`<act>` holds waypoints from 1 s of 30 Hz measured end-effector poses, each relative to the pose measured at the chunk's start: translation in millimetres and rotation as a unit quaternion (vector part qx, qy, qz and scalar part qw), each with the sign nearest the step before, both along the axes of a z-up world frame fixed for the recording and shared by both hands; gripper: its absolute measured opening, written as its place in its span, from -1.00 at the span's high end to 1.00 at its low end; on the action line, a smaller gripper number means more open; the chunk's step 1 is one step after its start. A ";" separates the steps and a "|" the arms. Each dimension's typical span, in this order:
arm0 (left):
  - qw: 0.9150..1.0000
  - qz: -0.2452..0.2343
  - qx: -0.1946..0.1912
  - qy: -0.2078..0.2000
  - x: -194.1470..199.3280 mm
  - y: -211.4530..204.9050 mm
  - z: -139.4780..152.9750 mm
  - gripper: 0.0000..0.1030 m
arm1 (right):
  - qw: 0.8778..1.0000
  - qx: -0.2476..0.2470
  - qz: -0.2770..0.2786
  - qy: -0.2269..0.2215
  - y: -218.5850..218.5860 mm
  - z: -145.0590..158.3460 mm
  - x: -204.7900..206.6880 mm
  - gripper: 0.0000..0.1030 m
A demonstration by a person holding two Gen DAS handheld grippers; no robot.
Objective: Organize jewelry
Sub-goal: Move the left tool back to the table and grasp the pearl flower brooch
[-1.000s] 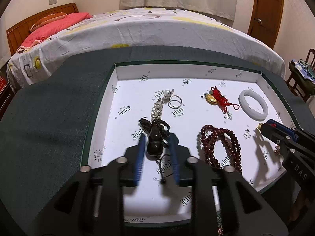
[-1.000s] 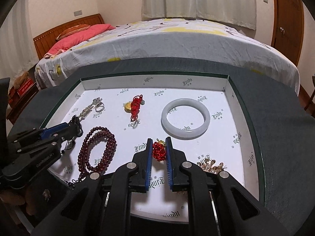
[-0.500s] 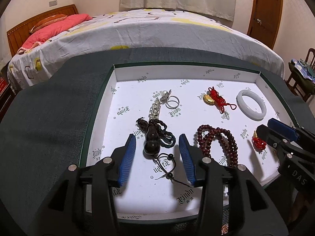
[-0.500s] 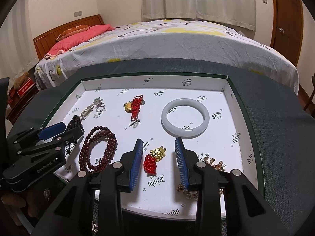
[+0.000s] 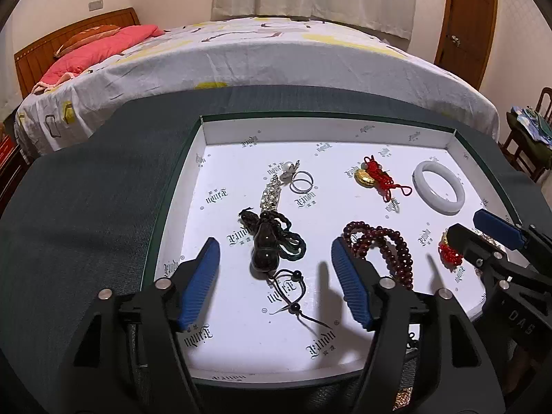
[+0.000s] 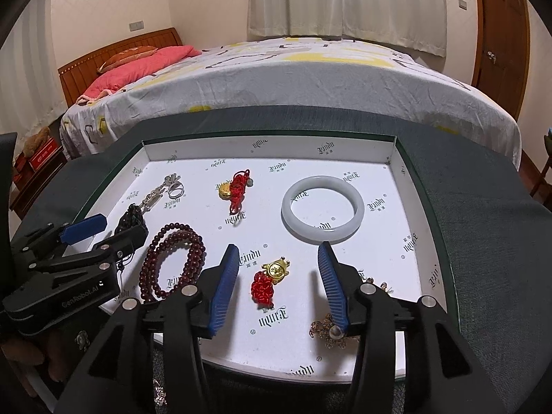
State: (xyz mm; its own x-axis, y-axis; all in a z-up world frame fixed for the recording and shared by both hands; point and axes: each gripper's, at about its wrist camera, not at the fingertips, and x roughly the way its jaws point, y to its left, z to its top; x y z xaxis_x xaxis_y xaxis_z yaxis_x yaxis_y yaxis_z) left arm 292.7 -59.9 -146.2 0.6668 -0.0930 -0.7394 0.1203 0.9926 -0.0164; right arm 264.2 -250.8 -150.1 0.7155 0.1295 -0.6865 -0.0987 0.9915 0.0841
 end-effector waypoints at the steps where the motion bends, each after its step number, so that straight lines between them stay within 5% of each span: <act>1: 1.000 0.000 0.001 -0.002 -0.5 -0.1 0.7 -0.39 | 1.000 0.000 -0.001 -0.001 0.1 0.3 0.0 -0.03; 20: 0.999 0.015 -0.004 -0.043 -44.0 15.7 43.0 -0.59 | 0.999 -0.002 -0.009 -0.045 -3.9 36.3 -46.6 -0.30; 30: 0.999 0.038 -0.008 -0.035 -87.7 40.0 38.1 -0.66 | 0.999 -0.002 -0.019 -0.040 -12.9 31.7 -97.7 -0.35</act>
State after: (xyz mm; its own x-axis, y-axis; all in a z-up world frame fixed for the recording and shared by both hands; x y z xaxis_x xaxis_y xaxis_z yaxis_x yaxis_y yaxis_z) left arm 204.9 -19.9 -108.2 0.7220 -0.0519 -0.6899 0.0458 0.9986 -0.0272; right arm 166.5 -263.7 -118.3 0.7727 0.0979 -0.6272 -0.0663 0.9951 0.0737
